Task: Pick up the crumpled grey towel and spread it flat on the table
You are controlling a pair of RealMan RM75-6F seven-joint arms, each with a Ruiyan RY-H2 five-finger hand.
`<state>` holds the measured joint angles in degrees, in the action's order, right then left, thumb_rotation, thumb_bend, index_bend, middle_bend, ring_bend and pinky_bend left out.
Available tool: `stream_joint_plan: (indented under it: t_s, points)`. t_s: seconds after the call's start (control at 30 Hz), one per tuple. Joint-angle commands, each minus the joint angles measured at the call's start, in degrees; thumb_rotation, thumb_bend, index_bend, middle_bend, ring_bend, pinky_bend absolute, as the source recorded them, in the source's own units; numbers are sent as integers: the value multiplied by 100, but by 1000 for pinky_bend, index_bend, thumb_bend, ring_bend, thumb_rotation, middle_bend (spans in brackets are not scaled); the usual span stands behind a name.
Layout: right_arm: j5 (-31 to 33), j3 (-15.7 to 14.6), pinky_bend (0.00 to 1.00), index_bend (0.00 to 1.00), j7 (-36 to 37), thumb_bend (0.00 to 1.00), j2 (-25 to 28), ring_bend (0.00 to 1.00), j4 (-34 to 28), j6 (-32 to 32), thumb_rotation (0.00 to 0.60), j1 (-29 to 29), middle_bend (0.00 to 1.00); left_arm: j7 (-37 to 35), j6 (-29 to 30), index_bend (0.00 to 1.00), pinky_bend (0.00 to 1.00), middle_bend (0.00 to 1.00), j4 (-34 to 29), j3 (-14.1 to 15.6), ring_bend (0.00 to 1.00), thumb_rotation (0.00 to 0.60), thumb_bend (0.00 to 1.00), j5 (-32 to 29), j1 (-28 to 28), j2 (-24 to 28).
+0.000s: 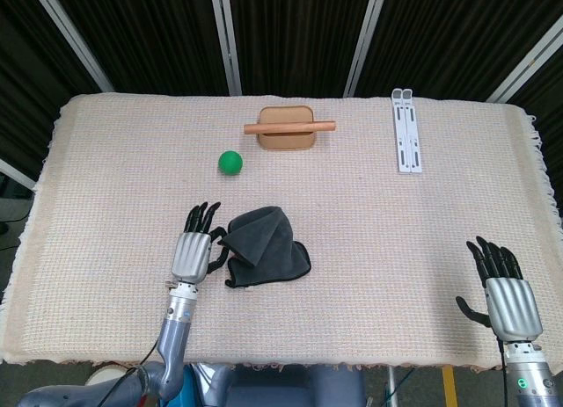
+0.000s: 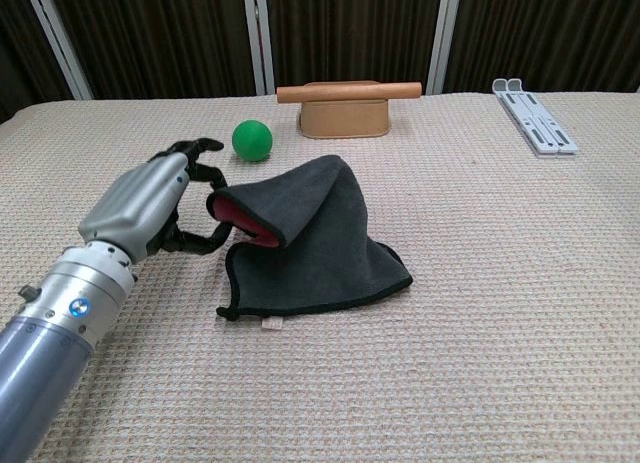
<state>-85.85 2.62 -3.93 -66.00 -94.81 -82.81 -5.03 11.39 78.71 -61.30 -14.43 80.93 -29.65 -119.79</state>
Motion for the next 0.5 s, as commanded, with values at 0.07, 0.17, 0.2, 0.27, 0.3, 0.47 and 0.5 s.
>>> stream_joint_plan:
  t_s: [0.07, 0.17, 0.2, 0.27, 0.3, 0.47, 0.5]
  points:
    - [-13, 6, 61, 0, -30, 247, -16, 0, -33, -30, 600, 7, 0, 863, 82, 630, 0, 76, -1258, -338, 0, 600, 527, 243, -281, 759]
    - [-28, 0, 61, 0, 52, 247, -2, 0, -75, -5, 600, -6, 0, 1441, -34, 633, 0, 76, -1914, -552, 0, 600, 536, 256, -462, 1106]
    - [-26, -2, 61, 0, 87, 247, 7, 0, -85, 12, 600, -11, 0, 1576, -84, 634, 0, 76, -2081, -605, 0, 600, 537, 204, -495, 1178]
    - [-10, -3, 61, 0, 187, 247, 31, 0, -109, 60, 600, -26, 0, 1817, -158, 638, 0, 79, -2384, -732, 0, 600, 537, 114, -578, 1294]
    - [-1, 1, 61, 0, 230, 248, 44, 0, -110, 80, 600, -35, 0, 1937, -200, 640, 0, 80, -2515, -792, 0, 600, 538, 60, -620, 1346]
    - [22, 31, 61, 0, 410, 247, 79, 0, -107, 127, 600, -67, 0, 2399, -355, 646, 0, 82, -2923, -1019, 0, 600, 538, -150, -823, 1516]
    - [25, 33, 61, 0, 481, 248, 90, 0, -124, 147, 600, -76, 0, 2487, -394, 646, 0, 83, -3001, -1065, 0, 600, 538, -205, -873, 1544]
